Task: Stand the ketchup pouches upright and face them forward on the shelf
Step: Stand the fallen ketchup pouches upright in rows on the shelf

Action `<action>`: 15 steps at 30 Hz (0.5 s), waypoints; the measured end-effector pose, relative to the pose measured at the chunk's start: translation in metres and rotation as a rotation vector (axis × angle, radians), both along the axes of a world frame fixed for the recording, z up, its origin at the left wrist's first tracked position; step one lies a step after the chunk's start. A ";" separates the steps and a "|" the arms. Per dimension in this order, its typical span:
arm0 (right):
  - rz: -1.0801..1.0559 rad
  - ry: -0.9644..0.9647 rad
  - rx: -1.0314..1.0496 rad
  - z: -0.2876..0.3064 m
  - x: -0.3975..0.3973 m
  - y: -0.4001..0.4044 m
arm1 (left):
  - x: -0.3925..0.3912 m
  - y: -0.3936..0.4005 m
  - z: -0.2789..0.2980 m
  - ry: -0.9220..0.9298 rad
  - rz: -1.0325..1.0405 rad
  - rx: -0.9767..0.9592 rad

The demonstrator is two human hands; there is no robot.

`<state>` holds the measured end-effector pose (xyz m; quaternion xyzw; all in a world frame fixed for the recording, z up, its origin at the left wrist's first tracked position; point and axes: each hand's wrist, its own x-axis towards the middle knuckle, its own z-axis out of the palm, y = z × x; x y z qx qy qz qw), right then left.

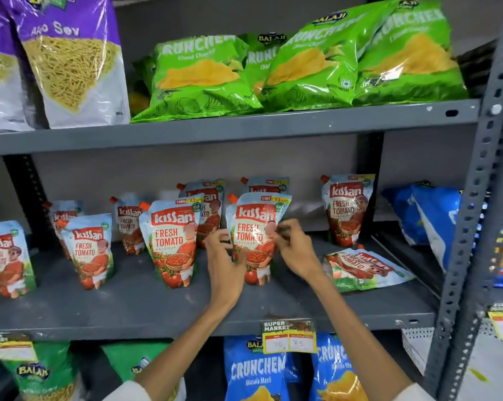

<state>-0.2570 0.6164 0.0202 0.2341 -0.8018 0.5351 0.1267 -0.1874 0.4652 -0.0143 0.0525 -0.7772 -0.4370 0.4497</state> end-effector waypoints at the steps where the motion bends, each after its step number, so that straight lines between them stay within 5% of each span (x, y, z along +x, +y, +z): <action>1: -0.052 0.032 -0.003 0.007 0.002 0.011 | 0.001 0.010 0.007 0.017 -0.025 -0.013; 5: -0.310 -0.011 0.125 0.028 0.000 0.076 | -0.004 0.051 0.031 -0.057 -0.312 -0.090; 9: -0.418 -0.429 0.440 0.024 0.003 0.141 | -0.032 0.091 0.044 -0.171 -0.460 -0.161; 12: -0.313 -0.792 0.508 0.006 0.009 0.154 | -0.065 0.119 0.045 -0.447 -0.473 -0.186; 15: -0.262 -0.891 0.528 -0.007 0.013 0.157 | -0.081 0.140 0.043 -0.829 -0.433 -0.184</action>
